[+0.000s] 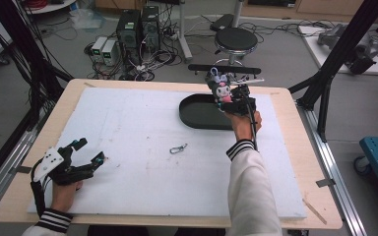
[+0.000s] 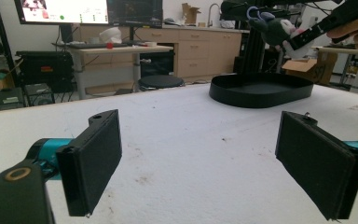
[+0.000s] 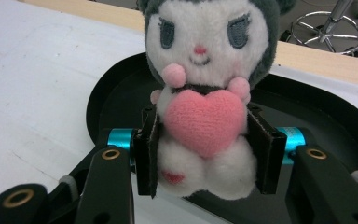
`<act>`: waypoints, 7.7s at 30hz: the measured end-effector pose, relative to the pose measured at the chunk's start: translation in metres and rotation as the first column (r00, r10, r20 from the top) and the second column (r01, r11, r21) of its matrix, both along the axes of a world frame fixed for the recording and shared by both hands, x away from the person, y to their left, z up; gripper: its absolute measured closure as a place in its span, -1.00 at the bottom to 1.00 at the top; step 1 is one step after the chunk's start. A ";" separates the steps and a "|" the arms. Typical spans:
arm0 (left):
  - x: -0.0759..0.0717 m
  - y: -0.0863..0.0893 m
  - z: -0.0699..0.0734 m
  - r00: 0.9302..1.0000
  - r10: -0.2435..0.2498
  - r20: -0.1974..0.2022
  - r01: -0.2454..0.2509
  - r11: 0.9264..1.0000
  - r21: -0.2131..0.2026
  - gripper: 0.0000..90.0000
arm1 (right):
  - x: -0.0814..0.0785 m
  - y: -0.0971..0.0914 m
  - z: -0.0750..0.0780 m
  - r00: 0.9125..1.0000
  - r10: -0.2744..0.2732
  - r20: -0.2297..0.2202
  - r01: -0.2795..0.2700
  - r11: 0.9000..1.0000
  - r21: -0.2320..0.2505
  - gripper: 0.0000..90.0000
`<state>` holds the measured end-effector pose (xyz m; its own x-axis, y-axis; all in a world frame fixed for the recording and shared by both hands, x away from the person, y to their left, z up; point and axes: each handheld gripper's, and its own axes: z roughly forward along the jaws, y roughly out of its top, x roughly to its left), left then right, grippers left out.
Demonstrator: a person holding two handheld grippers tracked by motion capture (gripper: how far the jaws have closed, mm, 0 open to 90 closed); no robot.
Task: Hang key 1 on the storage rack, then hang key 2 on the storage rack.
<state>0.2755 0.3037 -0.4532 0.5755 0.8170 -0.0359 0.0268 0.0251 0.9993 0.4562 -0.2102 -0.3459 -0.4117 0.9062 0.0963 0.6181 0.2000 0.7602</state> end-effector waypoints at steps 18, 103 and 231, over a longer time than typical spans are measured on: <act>0.000 0.000 0.000 1.000 0.001 -0.003 -0.001 1.000 -0.003 -0.67 | 0.017 0.006 -0.019 1.000 -0.015 0.009 0.015 1.000 0.000 0.17; -0.001 -0.002 0.000 1.000 -0.001 0.014 0.001 1.000 0.023 -0.67 | -0.097 0.007 -0.001 0.868 0.439 0.231 -0.459 0.887 0.042 -0.98; 0.000 -0.001 0.000 1.000 0.001 0.006 -0.001 1.000 0.007 -0.67 | -0.031 0.109 -0.064 0.515 0.830 -0.213 -0.846 0.453 -0.281 0.89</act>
<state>0.2753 0.3029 -0.4532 0.5749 0.8178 -0.0265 0.0205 0.0179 0.9996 0.4253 -0.1016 -0.4096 -0.9921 0.0996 -0.0763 0.0452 0.8510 0.5233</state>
